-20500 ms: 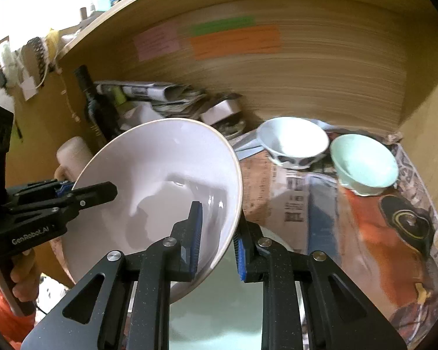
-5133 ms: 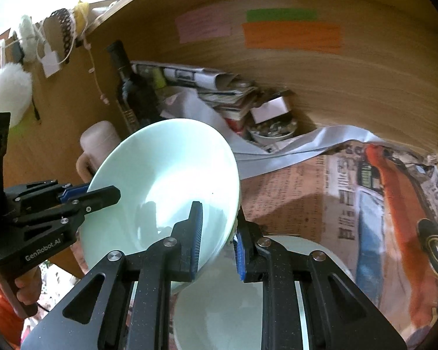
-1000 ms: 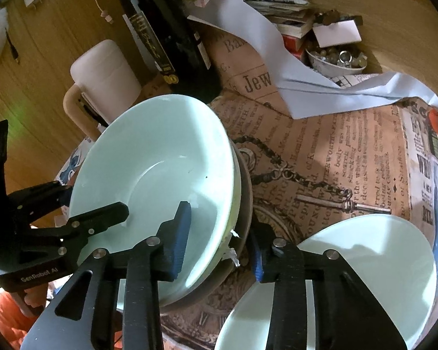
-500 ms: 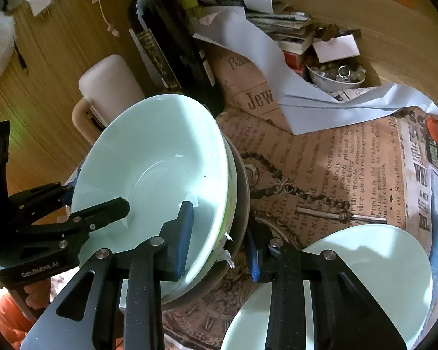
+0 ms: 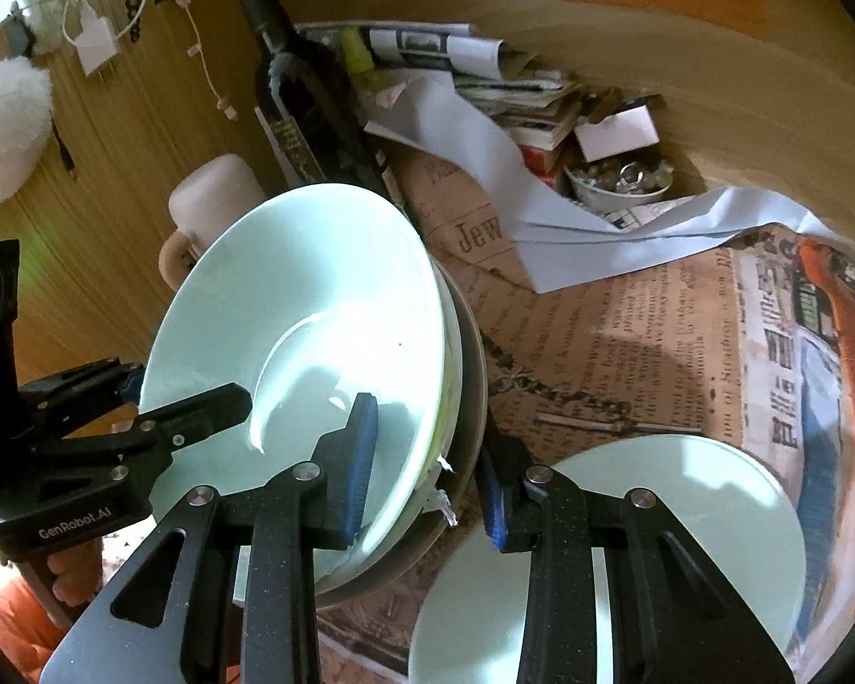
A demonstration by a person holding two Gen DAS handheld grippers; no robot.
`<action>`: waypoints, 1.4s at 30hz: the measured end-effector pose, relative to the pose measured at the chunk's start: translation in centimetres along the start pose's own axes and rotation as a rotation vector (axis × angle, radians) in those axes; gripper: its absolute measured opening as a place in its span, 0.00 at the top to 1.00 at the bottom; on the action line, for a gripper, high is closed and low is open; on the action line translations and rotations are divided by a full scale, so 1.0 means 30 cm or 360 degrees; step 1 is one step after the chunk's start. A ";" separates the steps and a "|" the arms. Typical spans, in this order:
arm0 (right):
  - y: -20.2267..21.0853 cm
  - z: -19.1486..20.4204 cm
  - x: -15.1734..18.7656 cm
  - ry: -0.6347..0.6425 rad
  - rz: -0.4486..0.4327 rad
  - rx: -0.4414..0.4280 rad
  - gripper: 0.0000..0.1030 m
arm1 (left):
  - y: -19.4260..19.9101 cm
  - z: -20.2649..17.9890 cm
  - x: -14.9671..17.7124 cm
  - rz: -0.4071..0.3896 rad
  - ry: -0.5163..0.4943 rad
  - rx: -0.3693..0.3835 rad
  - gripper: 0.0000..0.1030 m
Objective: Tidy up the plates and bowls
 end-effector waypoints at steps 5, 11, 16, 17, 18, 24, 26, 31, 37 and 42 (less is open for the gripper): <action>0.048 -0.024 0.004 -0.0018 -0.0040 0.0015 0.72 | 0.021 -0.043 -0.014 -0.0032 -0.0033 0.0015 0.57; 0.113 -0.048 0.018 -0.0042 -0.0086 0.0047 0.72 | 0.042 -0.101 -0.025 -0.0065 -0.0083 0.0040 0.57; 0.165 -0.066 0.038 -0.0064 -0.0119 0.0079 0.72 | 0.053 -0.150 -0.029 -0.0081 -0.0125 0.0070 0.57; 0.170 -0.069 0.041 -0.0070 -0.0124 0.0084 0.72 | 0.055 -0.160 -0.030 -0.0085 -0.0135 0.0075 0.57; 0.179 -0.073 0.045 -0.0076 -0.0130 0.0090 0.72 | 0.057 -0.170 -0.031 -0.0089 -0.0145 0.0081 0.57; 0.233 -0.114 0.075 -0.0119 -0.0163 0.0137 0.72 | 0.060 -0.240 -0.036 -0.0100 -0.0208 0.0124 0.57; 0.251 -0.131 0.086 -0.0136 -0.0172 0.0153 0.72 | 0.059 -0.263 -0.038 -0.0099 -0.0229 0.0143 0.57; 0.295 -0.165 0.120 -0.0182 -0.0195 0.0198 0.72 | 0.053 -0.326 -0.043 -0.0096 -0.0286 0.0188 0.57; 0.339 -0.212 0.162 -0.0236 -0.0209 0.0244 0.72 | 0.036 -0.400 -0.042 -0.0077 -0.0347 0.0244 0.57; 0.362 -0.252 0.192 -0.0277 -0.0204 0.0268 0.72 | 0.020 -0.453 -0.038 -0.0052 -0.0387 0.0280 0.57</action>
Point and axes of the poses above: each gripper's, at about its wrist camera, not at the fingertips, and y roughly against the way its jaws point, z to its left, x to its underside, the point moved 4 cm from there along -y, roughly the way its jaws point, and after that the axes turned 1 degree about z, right-handed, at the moved point
